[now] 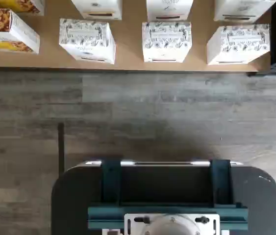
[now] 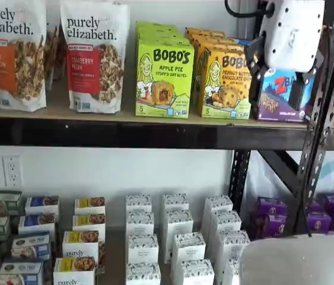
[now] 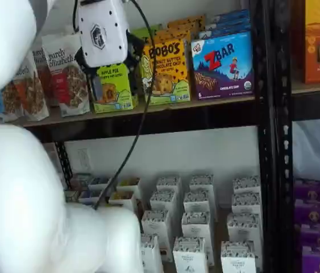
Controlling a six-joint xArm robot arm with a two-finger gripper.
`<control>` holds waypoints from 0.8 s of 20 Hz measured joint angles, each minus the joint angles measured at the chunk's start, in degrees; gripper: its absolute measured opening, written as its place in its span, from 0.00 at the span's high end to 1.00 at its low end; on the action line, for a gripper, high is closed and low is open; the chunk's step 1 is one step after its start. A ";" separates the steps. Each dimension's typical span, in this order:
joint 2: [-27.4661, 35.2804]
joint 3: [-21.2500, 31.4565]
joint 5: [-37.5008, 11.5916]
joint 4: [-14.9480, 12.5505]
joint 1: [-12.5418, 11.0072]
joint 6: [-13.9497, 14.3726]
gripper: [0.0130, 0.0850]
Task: Pick the green box on the top shelf, the fourth from the left
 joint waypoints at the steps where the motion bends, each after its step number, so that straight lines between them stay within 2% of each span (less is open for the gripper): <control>1: -0.73 0.67 -1.11 1.73 -1.60 -0.97 0.00; 2: -2.23 2.04 -3.30 5.04 -4.78 -2.80 0.00; 4: -2.74 2.49 -4.35 6.20 -5.47 -3.38 0.00; 8: -2.41 2.24 -4.27 5.18 -4.07 -2.42 0.00; 16: -0.44 2.08 -6.04 1.08 0.98 1.13 0.00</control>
